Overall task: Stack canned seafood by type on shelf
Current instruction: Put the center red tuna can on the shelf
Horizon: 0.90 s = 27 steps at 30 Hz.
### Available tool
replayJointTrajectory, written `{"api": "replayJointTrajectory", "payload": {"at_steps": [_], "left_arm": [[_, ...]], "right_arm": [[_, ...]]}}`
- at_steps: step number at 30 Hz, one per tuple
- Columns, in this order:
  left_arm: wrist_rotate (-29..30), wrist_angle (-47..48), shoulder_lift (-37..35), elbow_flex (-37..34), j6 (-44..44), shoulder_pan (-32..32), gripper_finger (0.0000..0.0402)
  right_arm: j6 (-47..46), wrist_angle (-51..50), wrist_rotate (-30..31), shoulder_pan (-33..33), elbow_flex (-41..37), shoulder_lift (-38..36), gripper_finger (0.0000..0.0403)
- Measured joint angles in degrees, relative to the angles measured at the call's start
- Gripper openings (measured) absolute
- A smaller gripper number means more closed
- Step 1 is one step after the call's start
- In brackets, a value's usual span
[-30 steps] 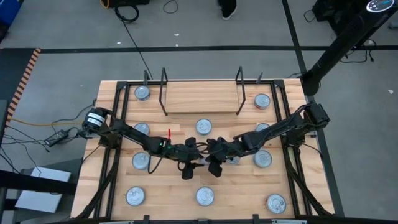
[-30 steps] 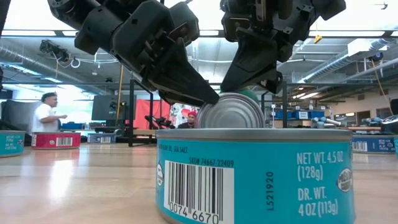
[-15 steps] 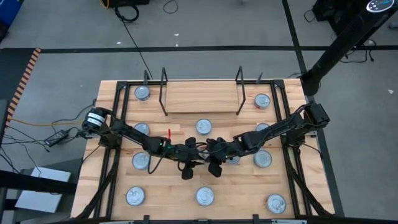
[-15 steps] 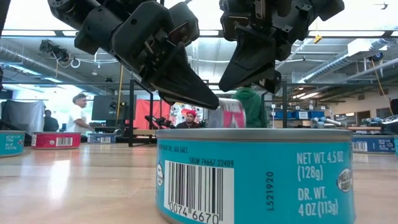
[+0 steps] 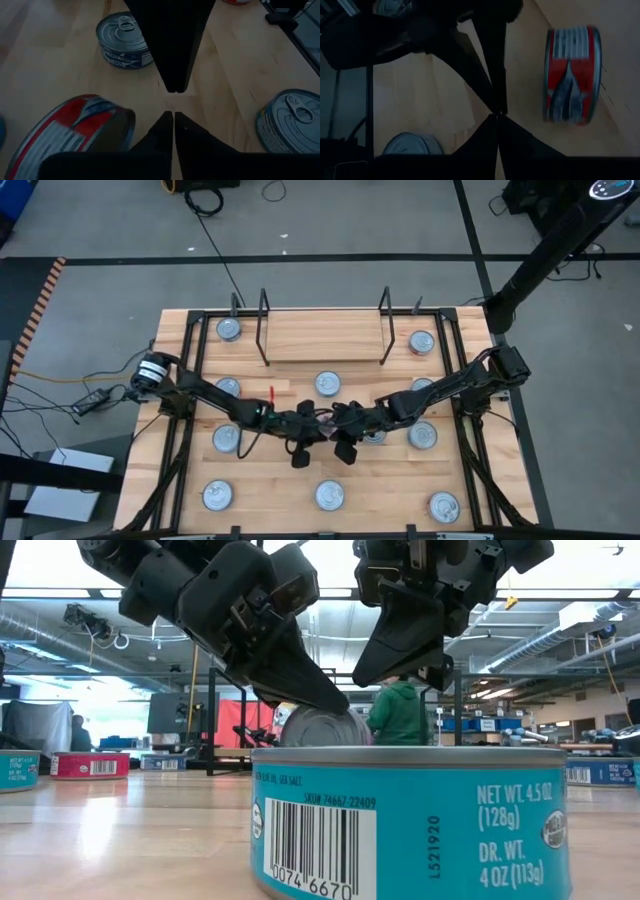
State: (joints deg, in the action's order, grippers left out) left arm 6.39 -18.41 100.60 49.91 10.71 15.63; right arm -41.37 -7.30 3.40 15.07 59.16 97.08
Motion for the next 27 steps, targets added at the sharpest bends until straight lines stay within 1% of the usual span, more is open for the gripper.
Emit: {"api": "replayJointTrajectory", "payload": {"at_steps": [2, 5, 8, 11, 15, 18, 21, 24, 27], "left_arm": [[0.0, 1.6, -1.9, 0.0, 0.0, -0.2, 0.0007], [0.0, 4.7, -6.5, 0.0, 0.2, -0.3, 0.0004], [0.0, 7.1, -11.5, -0.1, 0.6, -0.2, 0.0003], [0.0, 6.5, -15.6, -2.9, 3.4, -0.3, 0.0002], [0.0, 1.2, -19.4, -10.1, 8.3, -0.6, 0.0001], [0.0, -5.9, -21.7, -15.5, 11.3, -0.6, 0.0001], [0.0, -12.1, -23.8, -20.5, 14.0, -0.6, 0.0001], [1.2, -17.8, -25.3, -25.0, 15.7, -0.6, 0.0001], [2.0, -20.3, -25.9, -27.8, 17.3, -0.7, 0.0001]], "right_arm": [[-0.7, 0.0, 1.2, 0.0, 0.1, -0.6, 0.0027], [-0.9, 0.0, 4.7, 0.0, 0.1, -2.2, 0.004], [-0.9, 0.1, 9.7, 0.0, 0.1, -3.7, 0.0063], [-0.2, 1.0, 13.5, 0.0, 0.1, -3.9, 0.0088], [1.3, 1.6, 13.5, -0.8, 0.1, -3.4, 0.0118], [1.1, 0.4, 13.6, -1.3, 0.6, -3.4, 0.0139], [2.4, -2.3, 13.6, -1.7, 3.5, -3.2, 0.0162], [4.7, -6.5, 13.6, -2.3, 7.3, -2.2, 0.0184], [5.5, -10.9, 13.4, -3.5, 11.7, 0.2, 0.0206]]}}
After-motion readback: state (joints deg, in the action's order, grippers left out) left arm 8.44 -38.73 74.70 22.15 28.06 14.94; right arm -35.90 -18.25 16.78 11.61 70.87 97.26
